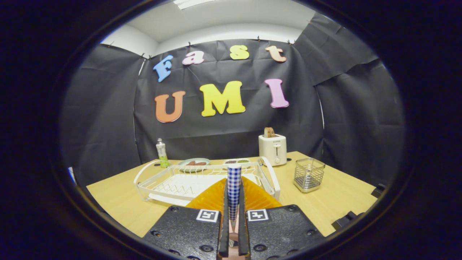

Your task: Take the plate from the dish rack, then take the spoon from the basket and place it into the plate.

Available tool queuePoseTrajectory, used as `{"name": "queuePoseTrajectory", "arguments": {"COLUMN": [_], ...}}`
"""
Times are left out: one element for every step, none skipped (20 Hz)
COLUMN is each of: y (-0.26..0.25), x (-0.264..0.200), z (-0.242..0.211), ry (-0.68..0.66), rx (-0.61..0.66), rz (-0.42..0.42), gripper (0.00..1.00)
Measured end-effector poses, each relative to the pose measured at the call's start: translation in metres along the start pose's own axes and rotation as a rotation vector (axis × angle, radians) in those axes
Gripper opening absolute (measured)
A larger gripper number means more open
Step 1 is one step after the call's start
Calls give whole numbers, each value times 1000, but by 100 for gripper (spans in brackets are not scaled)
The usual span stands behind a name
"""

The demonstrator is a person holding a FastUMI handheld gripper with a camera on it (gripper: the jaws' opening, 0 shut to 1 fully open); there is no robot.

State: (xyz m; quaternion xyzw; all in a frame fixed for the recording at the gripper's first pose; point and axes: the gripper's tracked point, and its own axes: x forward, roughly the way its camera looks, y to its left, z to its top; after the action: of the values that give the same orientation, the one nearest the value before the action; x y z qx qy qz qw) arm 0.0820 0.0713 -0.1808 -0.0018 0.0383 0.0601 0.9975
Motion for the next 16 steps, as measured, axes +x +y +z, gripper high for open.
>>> {"name": "queuePoseTrajectory", "arguments": {"y": [1, 2, 0, -3, -7, -8, -5, -5, -6, -7, -9, -11, -14, -19, -24, -30], "x": [1, 2, 4, 4, 5, 3, 2, 1, 0, -1, -1, -1, -1, -2, -4, -6], "z": [-4, -7, -11, -15, -15, -13, -13, -14, -14, -13, -13, -12, -12, -11, -9, -5], "ry": [2, 6, 13, 22, 15, 7, 11, 12, 11, 9, 6, 1, -1, -3, -10, -24], "rx": [-12, -19, -21, -18, -12, -3, -7, -17, -24, -28, -31, -32, -35, -43, -57, -63], "rz": [-1, -2, -8, -23, -43, -54, -50, -50, -53, -54, -57, -55, -60, -71, -80, -96], "gripper": [15, 15, 16, 16, 17, 17, 18, 18, 19, 19, 20, 20, 22, 25, 29, 29]}}
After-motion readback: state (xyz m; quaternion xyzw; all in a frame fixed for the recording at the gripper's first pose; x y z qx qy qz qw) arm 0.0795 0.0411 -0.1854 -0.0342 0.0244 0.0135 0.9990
